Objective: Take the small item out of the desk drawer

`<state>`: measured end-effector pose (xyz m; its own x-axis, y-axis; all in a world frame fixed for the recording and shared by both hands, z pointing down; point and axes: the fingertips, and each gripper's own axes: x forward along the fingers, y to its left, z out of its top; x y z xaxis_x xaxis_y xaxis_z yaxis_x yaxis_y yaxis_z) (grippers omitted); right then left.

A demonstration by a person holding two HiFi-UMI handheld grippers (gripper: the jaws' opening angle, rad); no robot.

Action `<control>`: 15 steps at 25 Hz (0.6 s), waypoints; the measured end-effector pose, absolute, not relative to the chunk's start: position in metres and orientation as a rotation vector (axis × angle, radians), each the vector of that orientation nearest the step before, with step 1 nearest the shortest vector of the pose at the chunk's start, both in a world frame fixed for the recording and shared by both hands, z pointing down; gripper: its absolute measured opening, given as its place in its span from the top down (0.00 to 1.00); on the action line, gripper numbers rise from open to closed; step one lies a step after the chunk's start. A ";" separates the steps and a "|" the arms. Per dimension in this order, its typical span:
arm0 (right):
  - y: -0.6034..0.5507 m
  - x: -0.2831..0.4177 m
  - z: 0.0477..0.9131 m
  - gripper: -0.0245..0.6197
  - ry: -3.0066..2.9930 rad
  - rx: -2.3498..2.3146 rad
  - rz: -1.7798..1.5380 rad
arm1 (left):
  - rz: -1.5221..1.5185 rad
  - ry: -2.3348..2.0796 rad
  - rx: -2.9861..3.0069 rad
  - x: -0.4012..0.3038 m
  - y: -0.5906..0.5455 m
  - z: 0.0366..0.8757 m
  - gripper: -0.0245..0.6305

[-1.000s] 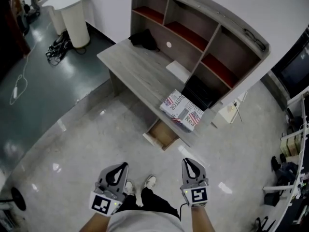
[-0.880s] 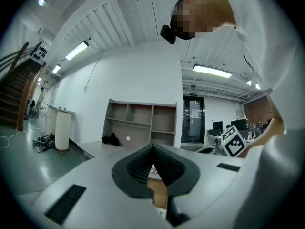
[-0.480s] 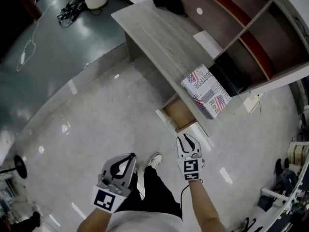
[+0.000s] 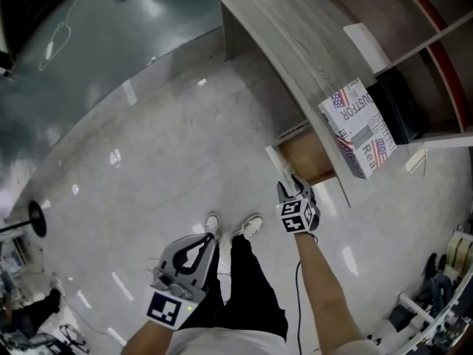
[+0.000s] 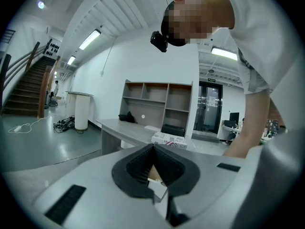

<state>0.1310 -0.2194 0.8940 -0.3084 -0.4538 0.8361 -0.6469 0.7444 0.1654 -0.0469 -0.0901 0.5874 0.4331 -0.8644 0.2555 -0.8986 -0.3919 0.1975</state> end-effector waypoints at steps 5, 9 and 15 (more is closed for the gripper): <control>-0.228 0.128 0.919 0.62 -1.926 0.806 0.272 | 0.177 -1.524 2.347 -0.052 -0.087 0.603 0.94; -0.227 0.127 0.925 0.62 -1.921 0.789 0.311 | 0.155 -1.509 2.351 -0.048 -0.091 0.606 0.94; -0.228 0.128 0.915 0.90 -1.925 0.806 0.293 | 0.133 -1.514 2.364 -0.054 -0.094 0.601 0.94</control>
